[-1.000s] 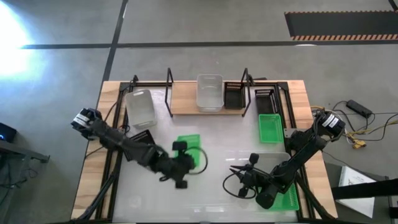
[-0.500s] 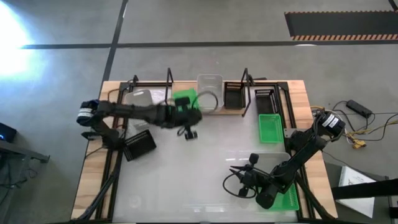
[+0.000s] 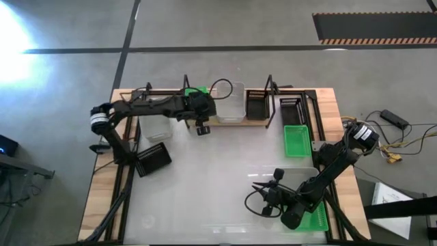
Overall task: Stack baskets on shelf by color
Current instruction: Put the middle green bin on the shelf, then stack the bottom white bin on the white bin on the shelf
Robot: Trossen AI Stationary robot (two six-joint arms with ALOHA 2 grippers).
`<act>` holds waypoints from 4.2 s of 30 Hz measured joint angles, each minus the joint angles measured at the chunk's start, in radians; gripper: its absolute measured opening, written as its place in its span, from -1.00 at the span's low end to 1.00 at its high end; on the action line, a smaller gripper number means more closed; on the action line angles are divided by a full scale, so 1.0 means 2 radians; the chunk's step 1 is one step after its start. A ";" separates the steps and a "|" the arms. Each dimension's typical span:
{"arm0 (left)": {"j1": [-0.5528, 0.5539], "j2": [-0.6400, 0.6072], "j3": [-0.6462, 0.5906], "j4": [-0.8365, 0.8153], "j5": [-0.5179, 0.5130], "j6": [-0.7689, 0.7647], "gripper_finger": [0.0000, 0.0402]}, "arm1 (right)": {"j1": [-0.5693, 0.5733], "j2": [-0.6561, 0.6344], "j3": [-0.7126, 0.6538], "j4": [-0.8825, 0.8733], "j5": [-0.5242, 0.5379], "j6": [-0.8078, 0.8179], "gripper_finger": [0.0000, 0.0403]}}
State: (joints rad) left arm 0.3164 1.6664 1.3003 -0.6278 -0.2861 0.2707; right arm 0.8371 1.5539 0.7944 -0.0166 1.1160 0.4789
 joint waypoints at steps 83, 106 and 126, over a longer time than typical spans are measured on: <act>-0.423 0.091 -0.172 0.572 -0.097 -0.106 -0.42 | 0.123 -0.023 0.255 -0.509 -0.437 0.633 -0.10; -0.425 0.077 -0.167 0.575 -0.095 -0.103 -0.42 | 0.137 0.035 0.278 -0.518 -0.467 0.705 -0.12; -0.425 0.066 -0.176 0.571 -0.095 -0.107 -0.42 | -0.046 0.025 0.264 -0.601 -0.417 0.502 0.18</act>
State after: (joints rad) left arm -0.5329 1.7992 0.9474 0.5146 -0.4767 0.0568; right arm 0.7461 1.6035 1.3222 -1.2185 0.2815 1.4833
